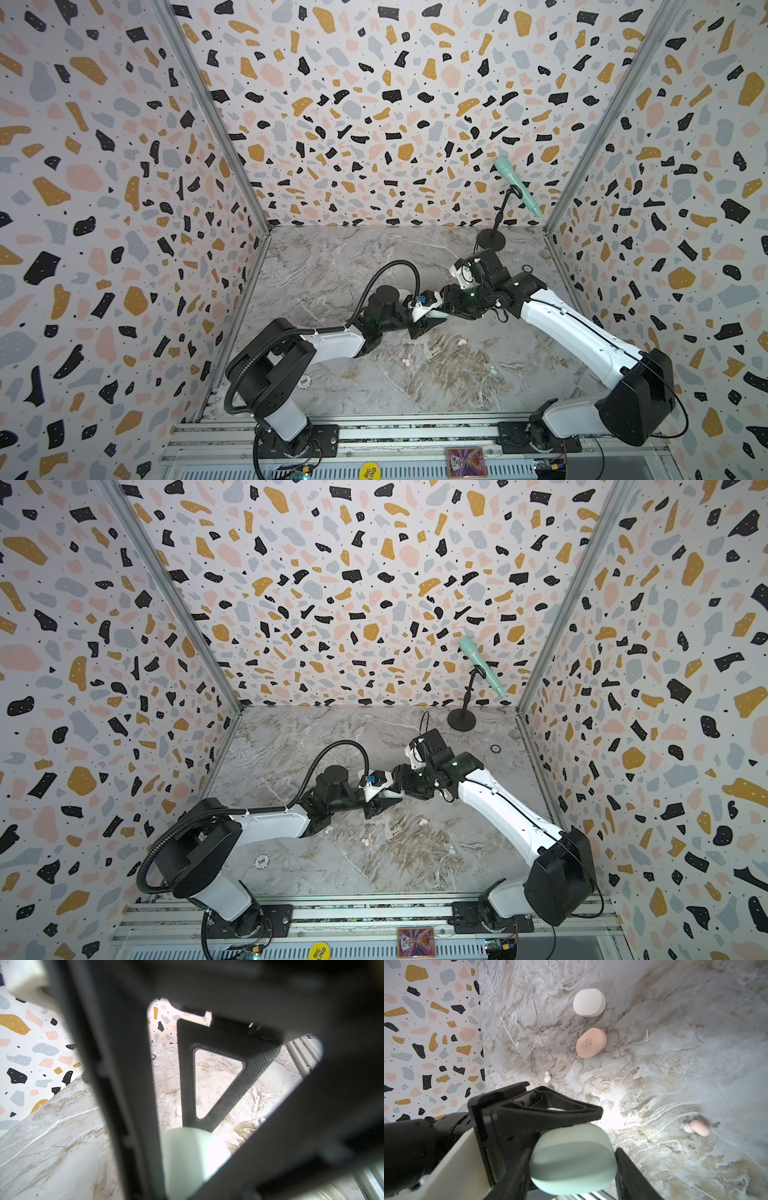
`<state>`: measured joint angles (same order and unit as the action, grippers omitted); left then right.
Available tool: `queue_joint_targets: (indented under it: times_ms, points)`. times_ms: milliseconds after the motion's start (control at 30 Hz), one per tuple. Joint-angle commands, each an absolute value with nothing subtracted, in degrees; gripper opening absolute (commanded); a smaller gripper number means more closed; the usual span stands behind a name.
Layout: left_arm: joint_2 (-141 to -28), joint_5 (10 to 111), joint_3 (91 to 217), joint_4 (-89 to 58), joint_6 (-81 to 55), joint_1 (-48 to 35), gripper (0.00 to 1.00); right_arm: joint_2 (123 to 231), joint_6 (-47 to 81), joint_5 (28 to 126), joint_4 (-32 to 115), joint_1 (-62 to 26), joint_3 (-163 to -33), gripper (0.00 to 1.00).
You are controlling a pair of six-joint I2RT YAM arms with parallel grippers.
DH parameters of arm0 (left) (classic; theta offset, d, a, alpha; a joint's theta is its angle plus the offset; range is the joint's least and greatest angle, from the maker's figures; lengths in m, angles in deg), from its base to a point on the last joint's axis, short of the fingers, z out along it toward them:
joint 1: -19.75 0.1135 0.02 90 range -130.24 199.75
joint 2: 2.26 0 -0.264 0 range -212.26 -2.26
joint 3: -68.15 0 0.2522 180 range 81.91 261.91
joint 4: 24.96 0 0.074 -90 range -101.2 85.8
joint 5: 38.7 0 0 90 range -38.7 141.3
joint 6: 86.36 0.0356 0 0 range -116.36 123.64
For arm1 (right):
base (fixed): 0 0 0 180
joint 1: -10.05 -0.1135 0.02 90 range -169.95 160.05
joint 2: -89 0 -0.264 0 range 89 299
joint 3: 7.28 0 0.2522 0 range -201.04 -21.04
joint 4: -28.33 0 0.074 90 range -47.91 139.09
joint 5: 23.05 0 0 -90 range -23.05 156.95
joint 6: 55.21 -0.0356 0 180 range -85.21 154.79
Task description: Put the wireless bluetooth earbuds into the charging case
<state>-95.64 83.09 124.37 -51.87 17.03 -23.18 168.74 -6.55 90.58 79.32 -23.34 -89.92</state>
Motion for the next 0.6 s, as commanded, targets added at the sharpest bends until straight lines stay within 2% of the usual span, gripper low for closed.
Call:
queue_joint_targets:
  times_ms: [0, 367, 567]
  points:
    - [-93.8, 83.9, 123.9, -54.6, 18.0, -23.7, 0.42, 166.8, -7.0, 90.9, 78.9, -23.1, -89.5, 0.51]
    - [-93.5, 84.7, 123.9, -55.0, 17.8, -23.7, 0.38, 166.7, -7.1, 91.1, 78.7, -23.0, -88.8, 0.51]
    - [-93.5, 84.7, 124.0, -54.7, 17.9, -23.8, 0.44, 166.6, -7.1, 91.6, 78.4, -22.9, -88.5, 0.51]
